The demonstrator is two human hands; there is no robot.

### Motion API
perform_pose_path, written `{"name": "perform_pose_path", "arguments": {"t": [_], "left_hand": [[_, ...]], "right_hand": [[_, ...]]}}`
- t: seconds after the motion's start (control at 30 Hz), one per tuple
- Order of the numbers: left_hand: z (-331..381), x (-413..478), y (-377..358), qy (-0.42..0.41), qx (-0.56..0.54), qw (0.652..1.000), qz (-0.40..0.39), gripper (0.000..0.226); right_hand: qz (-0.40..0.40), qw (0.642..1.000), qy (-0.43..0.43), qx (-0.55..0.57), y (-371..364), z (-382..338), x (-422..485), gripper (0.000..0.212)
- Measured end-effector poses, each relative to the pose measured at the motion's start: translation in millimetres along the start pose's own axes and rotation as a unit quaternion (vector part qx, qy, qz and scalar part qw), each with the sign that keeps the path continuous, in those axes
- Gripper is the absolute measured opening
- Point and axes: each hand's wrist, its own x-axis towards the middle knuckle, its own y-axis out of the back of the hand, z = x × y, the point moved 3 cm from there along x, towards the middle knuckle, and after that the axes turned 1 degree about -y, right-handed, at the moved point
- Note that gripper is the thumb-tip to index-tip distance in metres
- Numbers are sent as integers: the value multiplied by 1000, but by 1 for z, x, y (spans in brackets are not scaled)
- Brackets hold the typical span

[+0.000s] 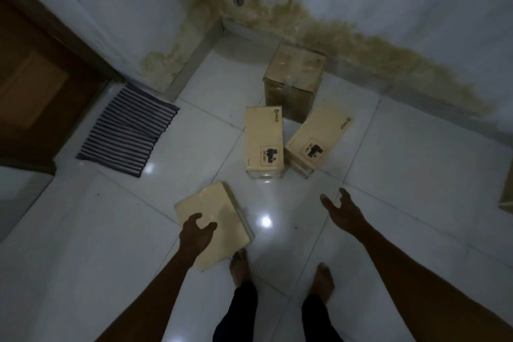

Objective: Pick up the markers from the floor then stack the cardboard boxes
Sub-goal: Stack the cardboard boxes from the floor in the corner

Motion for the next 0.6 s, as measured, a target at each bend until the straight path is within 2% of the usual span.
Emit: {"name": "perform_pose_path", "arguments": {"t": [0.1,0.6], "left_hand": [[-18,32,-8,15,-32,999,12,73],[-144,205,-45,109,-71,988,83,80]], "right_hand": [[-29,999,9,9,-29,-8,31,81],[-135,990,39,-30,-236,20,207,87]]}}
